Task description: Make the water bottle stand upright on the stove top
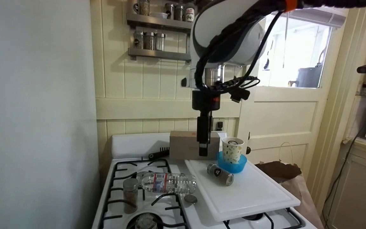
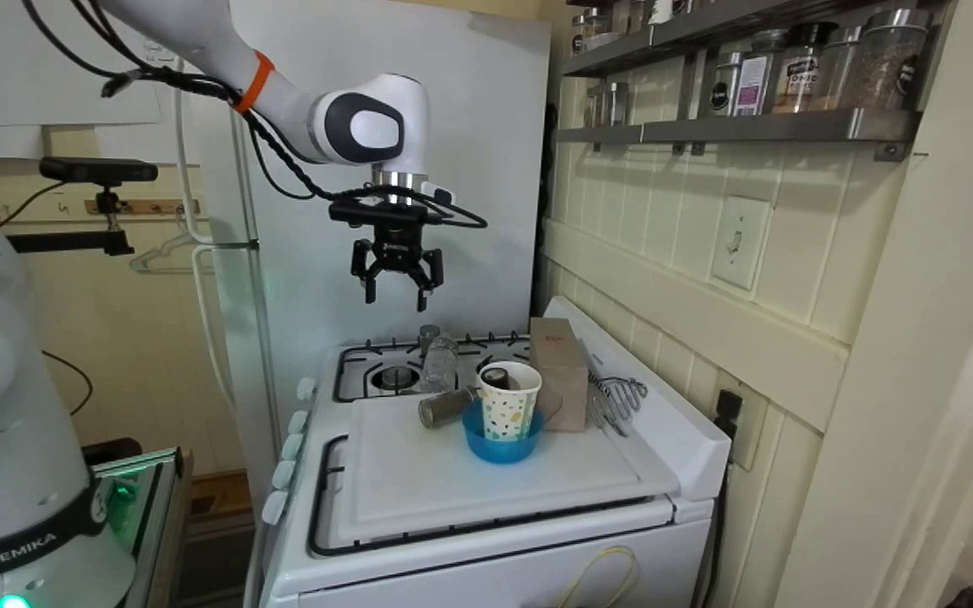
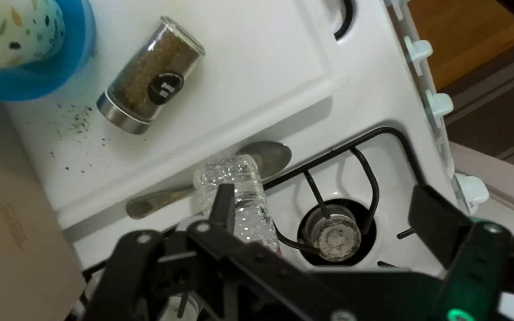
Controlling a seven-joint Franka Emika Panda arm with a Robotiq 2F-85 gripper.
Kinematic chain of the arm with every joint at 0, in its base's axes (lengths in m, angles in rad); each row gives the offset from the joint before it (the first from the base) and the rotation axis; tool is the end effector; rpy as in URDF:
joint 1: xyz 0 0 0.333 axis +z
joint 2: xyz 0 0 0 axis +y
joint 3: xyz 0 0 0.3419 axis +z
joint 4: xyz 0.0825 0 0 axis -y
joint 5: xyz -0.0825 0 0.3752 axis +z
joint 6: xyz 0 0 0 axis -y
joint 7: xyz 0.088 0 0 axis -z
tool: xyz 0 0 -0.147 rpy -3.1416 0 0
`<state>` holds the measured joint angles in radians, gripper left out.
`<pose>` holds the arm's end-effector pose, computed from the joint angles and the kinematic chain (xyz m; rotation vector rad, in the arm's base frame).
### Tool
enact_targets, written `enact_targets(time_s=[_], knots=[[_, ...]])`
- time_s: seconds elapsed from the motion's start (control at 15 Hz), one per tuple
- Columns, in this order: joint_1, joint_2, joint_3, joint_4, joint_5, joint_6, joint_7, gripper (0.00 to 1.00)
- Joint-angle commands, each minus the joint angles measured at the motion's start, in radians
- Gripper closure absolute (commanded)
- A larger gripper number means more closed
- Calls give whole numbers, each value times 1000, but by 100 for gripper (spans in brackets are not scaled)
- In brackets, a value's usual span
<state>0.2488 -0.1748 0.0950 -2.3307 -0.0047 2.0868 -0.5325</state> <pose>0.4311 0.1542 0.3925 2.8303 1.3268 -0.1118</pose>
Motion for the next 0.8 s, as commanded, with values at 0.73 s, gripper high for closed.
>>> enact_targets(time_s=[0.73], knots=[[-30,345,59,125,138,426,-470,0]])
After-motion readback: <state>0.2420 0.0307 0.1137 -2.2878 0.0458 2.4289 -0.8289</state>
